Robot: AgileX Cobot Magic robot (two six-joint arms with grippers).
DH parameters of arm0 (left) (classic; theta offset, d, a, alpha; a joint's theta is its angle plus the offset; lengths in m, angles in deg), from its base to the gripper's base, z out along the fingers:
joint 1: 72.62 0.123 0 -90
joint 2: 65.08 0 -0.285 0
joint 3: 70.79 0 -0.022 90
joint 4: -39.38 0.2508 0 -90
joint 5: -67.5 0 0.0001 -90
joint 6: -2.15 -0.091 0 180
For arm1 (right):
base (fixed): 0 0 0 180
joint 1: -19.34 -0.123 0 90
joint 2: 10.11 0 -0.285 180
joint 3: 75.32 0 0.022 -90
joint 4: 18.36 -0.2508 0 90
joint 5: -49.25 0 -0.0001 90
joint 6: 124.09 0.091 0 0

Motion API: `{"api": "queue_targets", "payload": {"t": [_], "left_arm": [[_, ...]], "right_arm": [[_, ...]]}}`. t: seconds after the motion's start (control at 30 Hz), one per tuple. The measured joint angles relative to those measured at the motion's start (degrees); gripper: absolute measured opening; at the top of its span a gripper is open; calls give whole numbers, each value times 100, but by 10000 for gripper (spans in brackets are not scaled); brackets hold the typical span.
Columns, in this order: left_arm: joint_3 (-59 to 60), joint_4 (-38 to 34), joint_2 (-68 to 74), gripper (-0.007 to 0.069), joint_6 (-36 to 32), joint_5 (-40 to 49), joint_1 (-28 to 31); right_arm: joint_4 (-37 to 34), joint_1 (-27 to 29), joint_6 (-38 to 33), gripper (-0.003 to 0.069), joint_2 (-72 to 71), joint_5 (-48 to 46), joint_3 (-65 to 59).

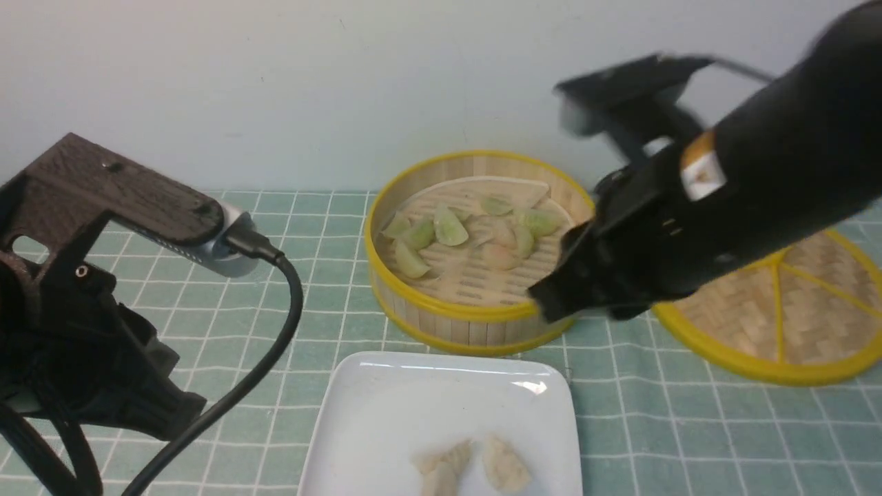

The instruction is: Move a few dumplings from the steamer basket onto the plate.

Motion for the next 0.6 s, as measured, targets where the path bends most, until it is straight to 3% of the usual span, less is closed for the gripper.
{"api": "queue_targets", "payload": {"t": [0.03,0.13,0.23,0.37,0.5,0.6], "left_arm": [[38,-6,-54,-6,0,-105,0],[206,-33,-187,-6,0,-491,0],[384,-65,-235,-6,0,-730,0],[538,-164,-235,-6,0,-973,0],[555,-164,-235,-6,0,-1230,0],[566,-159,-241,-6,5,-1411,0]], "right_arm": [[183,0,184,24,-547,103,-93],[683,0,524,-8,-2219,693,-813],[935,0,667,-13,-3243,1326,-1524],[1326,0,881,-13,-5559,2452,-3438],[1716,0,1401,-13,-7294,3051,-4776],[1961,0,1718,-13,-7694,3108,-5177]]}}
